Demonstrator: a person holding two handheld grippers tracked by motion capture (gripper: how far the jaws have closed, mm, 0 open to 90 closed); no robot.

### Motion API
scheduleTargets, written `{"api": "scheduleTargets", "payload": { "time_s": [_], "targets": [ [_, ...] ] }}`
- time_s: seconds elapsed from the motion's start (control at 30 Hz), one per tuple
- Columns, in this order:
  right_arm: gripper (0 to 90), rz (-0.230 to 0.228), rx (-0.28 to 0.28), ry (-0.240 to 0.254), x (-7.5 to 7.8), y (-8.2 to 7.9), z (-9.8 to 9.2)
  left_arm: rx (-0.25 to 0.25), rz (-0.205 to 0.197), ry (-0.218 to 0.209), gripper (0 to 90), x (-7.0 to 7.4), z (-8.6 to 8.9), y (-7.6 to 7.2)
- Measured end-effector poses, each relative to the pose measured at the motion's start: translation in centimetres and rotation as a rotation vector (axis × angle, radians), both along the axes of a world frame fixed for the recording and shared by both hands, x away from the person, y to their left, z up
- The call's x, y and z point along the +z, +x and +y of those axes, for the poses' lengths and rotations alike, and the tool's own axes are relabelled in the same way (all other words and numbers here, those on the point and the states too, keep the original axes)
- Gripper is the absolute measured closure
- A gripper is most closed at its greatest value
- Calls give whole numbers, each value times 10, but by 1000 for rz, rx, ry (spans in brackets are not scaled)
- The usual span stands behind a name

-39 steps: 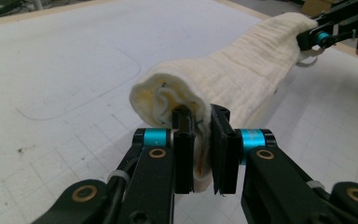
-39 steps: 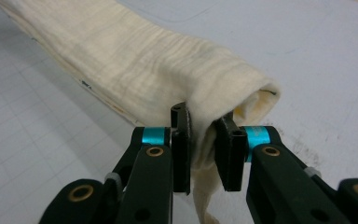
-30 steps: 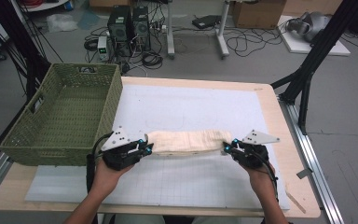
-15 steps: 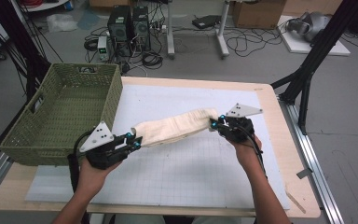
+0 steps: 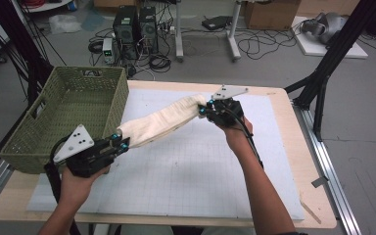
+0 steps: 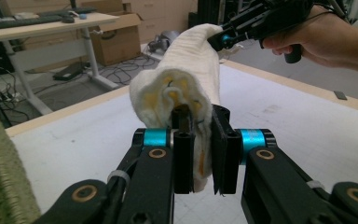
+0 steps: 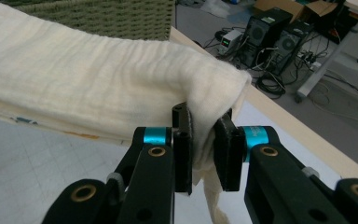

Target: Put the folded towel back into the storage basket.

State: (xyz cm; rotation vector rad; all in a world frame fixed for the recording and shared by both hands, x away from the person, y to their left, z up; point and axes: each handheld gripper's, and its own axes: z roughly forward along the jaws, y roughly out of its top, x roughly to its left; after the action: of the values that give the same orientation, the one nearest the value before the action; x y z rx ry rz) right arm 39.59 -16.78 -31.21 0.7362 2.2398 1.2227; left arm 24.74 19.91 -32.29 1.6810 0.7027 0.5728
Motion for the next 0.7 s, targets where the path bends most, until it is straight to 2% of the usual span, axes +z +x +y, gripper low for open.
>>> {"api": "scheduleTargets", "payload": {
  "time_s": [0.23, 0.43, 0.7],
  "targets": [
    [796, -22, 35, -16, 14, 16, 34, 44, -25, -7, 805, 6, 18, -5],
    [796, -36, 66, -32, 17, 26, 61, 74, -43, -18, 805, 10, 34, -10],
    [796, -52, 100, -13, 28, 35, 97, 124, -71, -26, 805, 16, 58, -17]
  ]
}}
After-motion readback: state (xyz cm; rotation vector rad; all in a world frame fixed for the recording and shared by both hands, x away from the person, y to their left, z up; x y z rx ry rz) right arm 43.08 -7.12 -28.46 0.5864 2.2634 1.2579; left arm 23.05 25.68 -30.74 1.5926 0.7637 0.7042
